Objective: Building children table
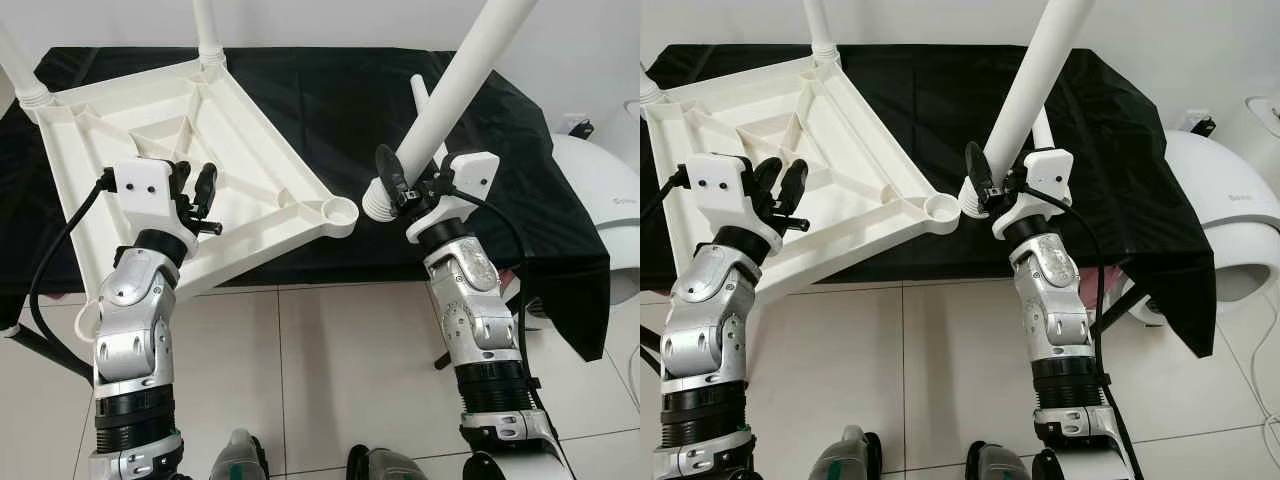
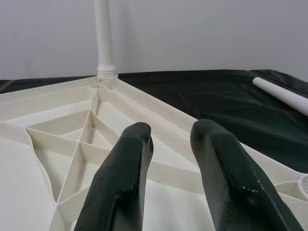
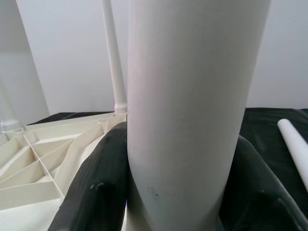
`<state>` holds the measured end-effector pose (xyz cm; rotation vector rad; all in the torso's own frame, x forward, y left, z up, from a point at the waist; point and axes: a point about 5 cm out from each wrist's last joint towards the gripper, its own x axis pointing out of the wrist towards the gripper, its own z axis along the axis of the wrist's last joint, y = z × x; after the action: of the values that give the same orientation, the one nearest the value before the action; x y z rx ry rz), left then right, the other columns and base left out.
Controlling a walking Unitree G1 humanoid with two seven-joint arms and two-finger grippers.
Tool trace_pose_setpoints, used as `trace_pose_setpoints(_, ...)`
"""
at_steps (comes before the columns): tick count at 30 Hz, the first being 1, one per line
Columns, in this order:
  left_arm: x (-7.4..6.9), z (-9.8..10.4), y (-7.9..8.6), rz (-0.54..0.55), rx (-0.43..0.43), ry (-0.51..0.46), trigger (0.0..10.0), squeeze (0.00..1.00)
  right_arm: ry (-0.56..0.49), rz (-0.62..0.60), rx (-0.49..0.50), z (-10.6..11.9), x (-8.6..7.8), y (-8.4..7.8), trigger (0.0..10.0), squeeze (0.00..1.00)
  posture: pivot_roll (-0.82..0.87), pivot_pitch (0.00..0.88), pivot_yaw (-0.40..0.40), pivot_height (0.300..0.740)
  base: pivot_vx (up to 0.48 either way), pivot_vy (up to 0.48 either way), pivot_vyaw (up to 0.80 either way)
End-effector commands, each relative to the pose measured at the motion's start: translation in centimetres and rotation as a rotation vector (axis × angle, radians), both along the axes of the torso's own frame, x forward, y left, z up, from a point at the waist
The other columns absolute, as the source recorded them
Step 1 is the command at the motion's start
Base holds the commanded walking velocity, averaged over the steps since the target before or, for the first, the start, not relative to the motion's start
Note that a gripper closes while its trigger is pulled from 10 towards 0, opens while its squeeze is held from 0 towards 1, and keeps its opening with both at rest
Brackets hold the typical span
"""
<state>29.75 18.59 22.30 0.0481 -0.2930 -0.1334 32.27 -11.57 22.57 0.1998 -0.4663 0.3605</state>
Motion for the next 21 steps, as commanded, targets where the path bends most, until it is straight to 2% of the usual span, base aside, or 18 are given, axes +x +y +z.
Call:
trace_pose_setpoints(1,0.01,0.29,0.62,0.141,-0.042,-0.01,10.0,0.0,-0.014,-0.003,0.005,0.08,-0.22,-0.09,10.0,0.0,0.0,0.127,-0.021,0.74,0.247,0.0,0.0)
trace_pose_setpoints(6,-0.04,0.28,0.65,0.142,-0.046,-0.008,10.0,0.0,-0.014,-0.003,0.004,0.07,-0.24,-0.09,10.0,0.0,0.0,0.131,-0.021,0.74,0.247,0.0,0.0)
trace_pose_setpoints(21,-0.08,0.42,0.67,0.142,-0.059,-0.007,10.0,0.0,-0.011,-0.004,0.006,0.02,-0.25,-0.03,10.0,0.0,0.01,0.134,-0.019,0.74,0.0,0.0,0.0)
